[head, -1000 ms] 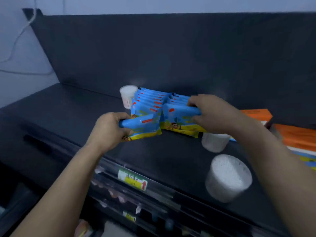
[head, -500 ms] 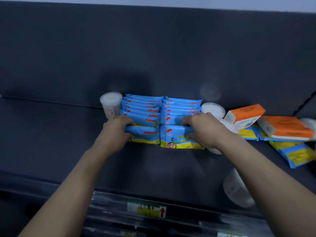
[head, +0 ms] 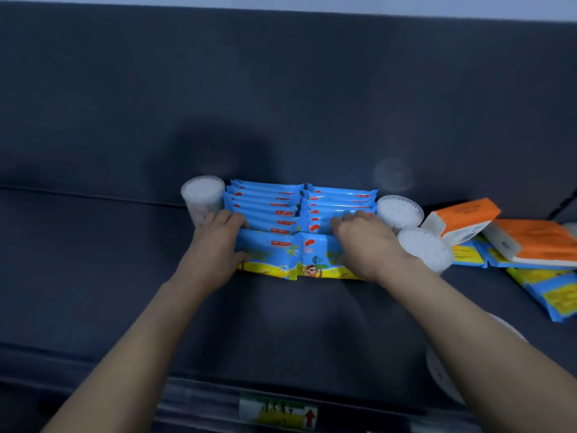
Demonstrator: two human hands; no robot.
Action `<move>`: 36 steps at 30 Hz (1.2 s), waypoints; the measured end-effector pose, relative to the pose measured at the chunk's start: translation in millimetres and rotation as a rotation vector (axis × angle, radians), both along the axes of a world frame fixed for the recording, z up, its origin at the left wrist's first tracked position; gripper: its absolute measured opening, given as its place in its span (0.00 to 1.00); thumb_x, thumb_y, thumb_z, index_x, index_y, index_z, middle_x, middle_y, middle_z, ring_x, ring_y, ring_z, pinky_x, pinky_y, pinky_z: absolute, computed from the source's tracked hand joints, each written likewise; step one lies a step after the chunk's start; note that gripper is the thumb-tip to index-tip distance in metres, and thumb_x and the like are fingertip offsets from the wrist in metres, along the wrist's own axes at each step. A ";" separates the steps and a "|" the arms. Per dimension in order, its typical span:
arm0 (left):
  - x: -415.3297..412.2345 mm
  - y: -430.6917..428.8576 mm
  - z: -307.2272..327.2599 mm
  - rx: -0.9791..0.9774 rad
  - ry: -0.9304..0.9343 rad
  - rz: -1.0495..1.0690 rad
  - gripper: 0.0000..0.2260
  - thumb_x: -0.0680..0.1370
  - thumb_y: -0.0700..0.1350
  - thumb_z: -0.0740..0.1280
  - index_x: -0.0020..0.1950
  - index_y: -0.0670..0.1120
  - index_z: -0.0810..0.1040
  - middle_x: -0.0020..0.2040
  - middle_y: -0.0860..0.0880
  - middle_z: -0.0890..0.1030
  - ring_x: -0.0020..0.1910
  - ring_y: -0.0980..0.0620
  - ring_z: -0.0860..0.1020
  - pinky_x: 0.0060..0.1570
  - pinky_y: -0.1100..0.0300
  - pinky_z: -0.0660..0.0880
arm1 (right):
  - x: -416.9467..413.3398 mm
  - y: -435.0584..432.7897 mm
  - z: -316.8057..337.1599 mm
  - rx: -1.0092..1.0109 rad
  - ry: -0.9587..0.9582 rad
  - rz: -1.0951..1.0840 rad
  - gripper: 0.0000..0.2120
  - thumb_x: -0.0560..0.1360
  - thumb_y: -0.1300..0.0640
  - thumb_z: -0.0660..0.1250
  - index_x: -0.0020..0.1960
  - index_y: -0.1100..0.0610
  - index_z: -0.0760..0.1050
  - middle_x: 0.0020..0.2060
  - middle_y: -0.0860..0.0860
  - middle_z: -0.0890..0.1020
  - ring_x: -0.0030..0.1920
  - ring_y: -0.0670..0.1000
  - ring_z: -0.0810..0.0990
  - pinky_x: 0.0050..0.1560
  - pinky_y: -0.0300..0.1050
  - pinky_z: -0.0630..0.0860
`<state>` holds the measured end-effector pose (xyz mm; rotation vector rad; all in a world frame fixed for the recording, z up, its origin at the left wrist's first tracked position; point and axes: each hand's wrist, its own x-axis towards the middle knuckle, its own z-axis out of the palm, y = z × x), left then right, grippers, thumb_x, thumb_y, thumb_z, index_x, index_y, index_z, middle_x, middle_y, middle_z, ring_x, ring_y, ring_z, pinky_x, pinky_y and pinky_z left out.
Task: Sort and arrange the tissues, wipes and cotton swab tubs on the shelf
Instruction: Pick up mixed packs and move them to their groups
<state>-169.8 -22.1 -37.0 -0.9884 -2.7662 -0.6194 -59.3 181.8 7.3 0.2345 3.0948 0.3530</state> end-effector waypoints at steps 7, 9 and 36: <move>-17.1 -5.8 -5.6 0.089 0.021 -0.094 0.23 0.63 0.41 0.77 0.52 0.41 0.71 0.52 0.45 0.69 0.54 0.45 0.67 0.55 0.53 0.66 | -3.6 -6.7 -5.9 0.011 0.047 -0.147 0.20 0.74 0.58 0.65 0.63 0.60 0.65 0.59 0.57 0.72 0.60 0.57 0.70 0.58 0.48 0.68; -19.7 -6.1 -5.8 0.105 0.030 -0.125 0.23 0.63 0.42 0.77 0.52 0.41 0.69 0.52 0.44 0.70 0.53 0.45 0.68 0.53 0.54 0.66 | -2.8 -10.6 -7.0 0.014 0.045 -0.181 0.20 0.74 0.58 0.65 0.63 0.60 0.64 0.59 0.57 0.71 0.60 0.57 0.69 0.57 0.48 0.68; -1.8 -8.3 3.8 0.037 0.132 -0.067 0.31 0.64 0.49 0.77 0.63 0.41 0.71 0.58 0.41 0.71 0.56 0.39 0.68 0.55 0.47 0.64 | 18.9 -24.1 0.9 -0.020 0.202 -0.275 0.16 0.76 0.59 0.59 0.64 0.58 0.68 0.58 0.55 0.74 0.59 0.57 0.70 0.57 0.49 0.65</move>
